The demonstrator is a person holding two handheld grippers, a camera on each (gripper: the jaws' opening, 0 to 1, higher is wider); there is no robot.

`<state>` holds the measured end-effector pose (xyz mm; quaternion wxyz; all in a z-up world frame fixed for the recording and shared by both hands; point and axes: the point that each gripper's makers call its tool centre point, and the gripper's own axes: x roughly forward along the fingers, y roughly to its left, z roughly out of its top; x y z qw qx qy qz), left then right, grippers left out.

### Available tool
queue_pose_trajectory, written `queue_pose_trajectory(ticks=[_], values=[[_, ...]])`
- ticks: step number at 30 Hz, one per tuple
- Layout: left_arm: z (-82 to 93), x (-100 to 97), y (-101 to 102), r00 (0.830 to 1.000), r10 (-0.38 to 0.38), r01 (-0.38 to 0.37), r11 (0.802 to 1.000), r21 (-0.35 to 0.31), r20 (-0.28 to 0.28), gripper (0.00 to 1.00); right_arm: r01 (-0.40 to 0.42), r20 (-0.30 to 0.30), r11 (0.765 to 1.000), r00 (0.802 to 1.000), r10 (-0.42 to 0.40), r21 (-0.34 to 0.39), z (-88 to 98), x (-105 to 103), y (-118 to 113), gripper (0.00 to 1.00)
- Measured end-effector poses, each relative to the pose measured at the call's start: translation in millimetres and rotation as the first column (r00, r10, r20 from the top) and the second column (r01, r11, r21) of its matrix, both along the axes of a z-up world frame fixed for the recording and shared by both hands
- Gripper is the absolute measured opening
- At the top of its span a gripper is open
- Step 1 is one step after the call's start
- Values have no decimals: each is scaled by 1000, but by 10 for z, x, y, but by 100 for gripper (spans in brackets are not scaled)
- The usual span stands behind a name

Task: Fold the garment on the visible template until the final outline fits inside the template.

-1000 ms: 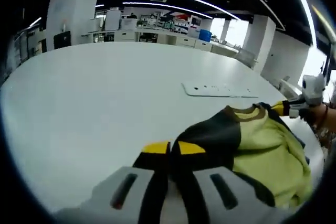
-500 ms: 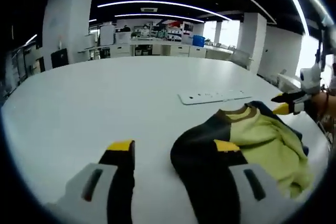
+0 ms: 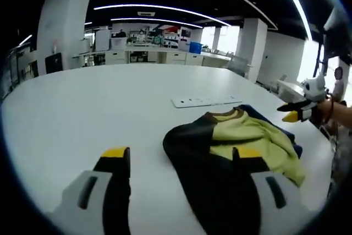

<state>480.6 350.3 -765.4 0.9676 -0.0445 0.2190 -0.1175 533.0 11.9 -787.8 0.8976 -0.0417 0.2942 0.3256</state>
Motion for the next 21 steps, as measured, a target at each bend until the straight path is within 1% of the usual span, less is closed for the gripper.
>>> queue_pose_trajectory(ticks=[1, 2, 3, 4, 5, 9, 11, 13, 14, 16, 21], values=[[14, -58, 7, 1000, -6, 6, 1000, 1, 3, 74, -3, 5, 1000, 1000, 3, -4, -2, -24, -49, 64], [16, -75, 32, 1000, -13, 12, 1000, 4, 8, 74, -5, 13, 1000, 1000, 6, -9, -2, -49, -83, 63], [12, -108, 39, 1000, -19, 19, 1000, 7, 4, 74, -5, 20, 1000, 1000, 5, -12, -3, -114, -100, 61], [18, -199, 8, 1000, -26, 26, 1000, 15, 1, 74, -2, 22, 1000, 1000, 2, -16, -19, -181, -140, 61], [22, -243, 1, 1000, -27, 27, 999, 17, 2, 74, 1, 22, 1000, 1000, 0, -17, -32, -211, -169, 60], [0, -390, -4, 999, -32, 32, 999, -6, -3, 72, 18, 11, 1000, 1000, -18, -7, -105, -297, -294, 56], [-41, -490, -30, 999, -35, 34, 999, -20, -16, 72, 27, 8, 1000, 1000, -27, -9, -160, -368, -351, 54], [-100, -576, -60, 999, -42, 42, 999, -18, -23, 71, 39, 4, 999, 999, -39, -8, -208, -426, -398, 52], [-155, -637, -69, 998, -51, 51, 999, -8, -37, 70, 52, -3, 999, 999, -52, -3, -238, -461, -428, 50], [-204, -720, -90, 997, -56, 56, 998, -8, -52, 69, 61, -5, 998, 998, -61, 2, -278, -488, -473, 47], [-282, -852, -157, 995, -70, 70, 998, 2, -65, 64, 57, -17, 998, 998, -56, 32, -308, -634, -443, 45]])
